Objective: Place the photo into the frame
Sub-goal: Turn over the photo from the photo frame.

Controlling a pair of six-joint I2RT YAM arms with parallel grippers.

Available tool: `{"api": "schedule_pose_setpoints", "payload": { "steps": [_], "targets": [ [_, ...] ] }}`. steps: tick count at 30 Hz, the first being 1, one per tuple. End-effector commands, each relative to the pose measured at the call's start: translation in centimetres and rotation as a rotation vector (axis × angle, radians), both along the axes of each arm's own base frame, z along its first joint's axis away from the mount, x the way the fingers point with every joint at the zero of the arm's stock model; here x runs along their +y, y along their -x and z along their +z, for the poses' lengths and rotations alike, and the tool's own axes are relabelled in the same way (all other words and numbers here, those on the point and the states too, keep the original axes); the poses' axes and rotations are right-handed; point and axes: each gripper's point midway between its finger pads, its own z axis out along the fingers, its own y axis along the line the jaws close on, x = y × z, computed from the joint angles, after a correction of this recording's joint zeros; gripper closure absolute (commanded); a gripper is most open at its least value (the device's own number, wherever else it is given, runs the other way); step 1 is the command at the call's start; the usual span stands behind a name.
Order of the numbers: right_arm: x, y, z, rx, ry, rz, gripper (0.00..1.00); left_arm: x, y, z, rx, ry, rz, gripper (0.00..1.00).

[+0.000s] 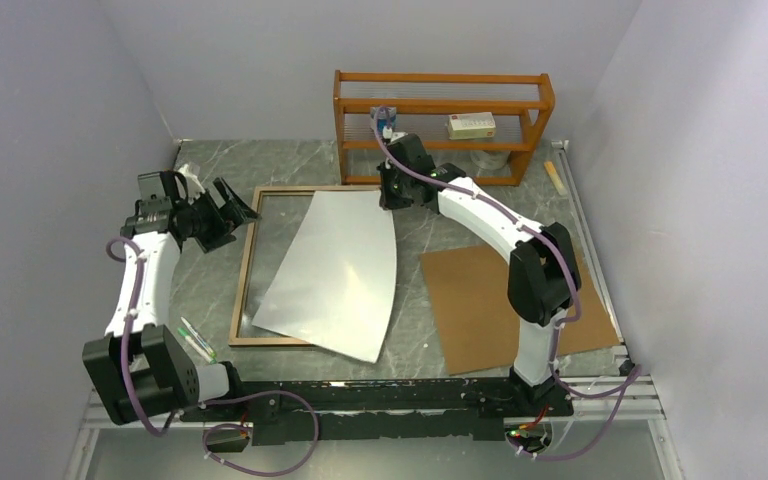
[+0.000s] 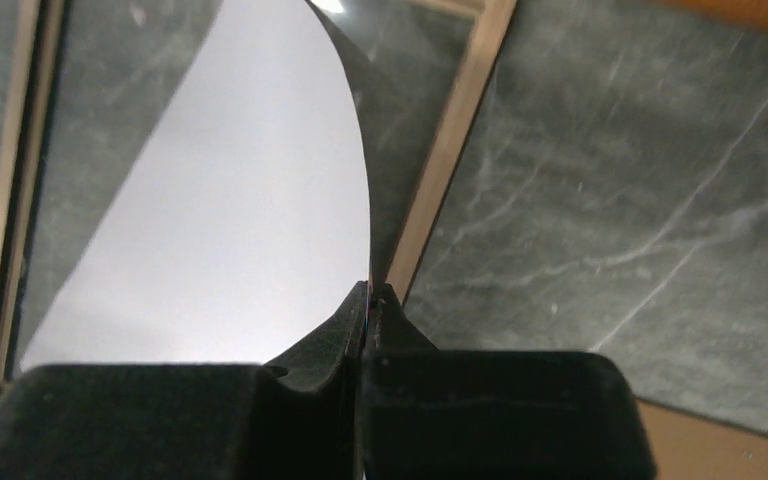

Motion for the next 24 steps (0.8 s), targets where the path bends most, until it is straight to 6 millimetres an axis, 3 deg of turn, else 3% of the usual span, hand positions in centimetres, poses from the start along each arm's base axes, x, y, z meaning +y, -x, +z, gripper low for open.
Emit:
{"api": "schedule_pose_setpoints", "payload": {
  "steps": [1, 5, 12, 19, 21, 24],
  "targets": [
    [1.5, -4.7, 7.3, -0.321, -0.063, 0.013, 1.00, 0.8, 0.4, -3.4, 0.117, -0.026, 0.014, 0.09],
    [3.0, -6.0, 6.5, -0.350, -0.060, 0.074, 1.00, 1.4, 0.5, -5.8, 0.190, -0.045, 0.035, 0.10],
    [6.4, -6.4, 4.8, -0.310, -0.127, 0.189, 1.00, 3.0, 0.1, -9.0, 0.294, -0.093, 0.093, 0.11],
    [7.8, -6.8, 1.4, -0.242, -0.083, 0.293, 0.94, 3.8, -0.6, -11.5, 0.364, -0.110, 0.113, 0.12],
    [7.6, -7.0, 1.3, -0.239, -0.066, 0.297, 0.88, 3.8, -0.8, -11.9, 0.379, -0.107, 0.112, 0.13],
    [7.1, -6.9, 1.7, -0.218, -0.096, 0.289, 0.64, 3.8, -1.0, -12.5, 0.393, -0.103, 0.110, 0.13]
  ]
}}
